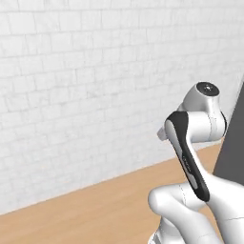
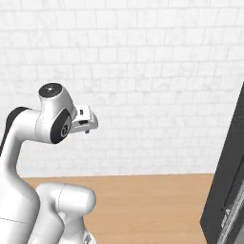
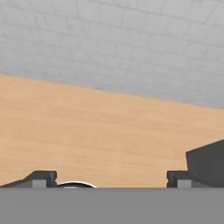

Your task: Place one lime and one chicken drumstick in each tupperware on the nearby counter, to pack two identical lunches.

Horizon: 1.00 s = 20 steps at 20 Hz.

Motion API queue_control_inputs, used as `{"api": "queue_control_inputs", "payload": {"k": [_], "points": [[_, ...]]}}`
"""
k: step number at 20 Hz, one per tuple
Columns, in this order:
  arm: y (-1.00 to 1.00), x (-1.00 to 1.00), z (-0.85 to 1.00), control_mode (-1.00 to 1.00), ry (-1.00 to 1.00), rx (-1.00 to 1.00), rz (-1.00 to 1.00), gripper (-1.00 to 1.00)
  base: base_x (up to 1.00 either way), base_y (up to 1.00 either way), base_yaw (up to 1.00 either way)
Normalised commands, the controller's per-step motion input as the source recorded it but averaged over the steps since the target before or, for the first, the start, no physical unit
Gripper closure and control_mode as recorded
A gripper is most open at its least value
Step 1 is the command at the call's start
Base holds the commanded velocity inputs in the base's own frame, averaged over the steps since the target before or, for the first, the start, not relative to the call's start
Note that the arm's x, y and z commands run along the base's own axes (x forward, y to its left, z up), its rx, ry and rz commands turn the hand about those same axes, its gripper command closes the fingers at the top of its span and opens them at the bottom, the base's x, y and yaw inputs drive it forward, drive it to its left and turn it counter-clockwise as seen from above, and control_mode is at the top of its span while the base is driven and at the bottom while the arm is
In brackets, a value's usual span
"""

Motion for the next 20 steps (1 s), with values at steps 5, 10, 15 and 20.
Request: {"api": "queue_control_inputs", "payload": {"k": [5, 10, 15, 20], "points": [[0.0, 0.0, 0.0, 1.0, 0.0, 0.0, 0.0, -1.0, 0.28, 0.0, -0.84], [0.0, 0.0, 0.0, 1.0, 0.0, 0.0, 0.0, -1.0, 0.0, 0.17, -0.94], [0.0, 0.0, 0.0, 1.0, 0.0, 0.0, 0.0, -1.0, 0.0, 0.33, -0.92], [0.0, 0.0, 0.0, 1.0, 0.0, 0.0, 0.0, -1.0, 0.73, 0.92, -0.55]]}}
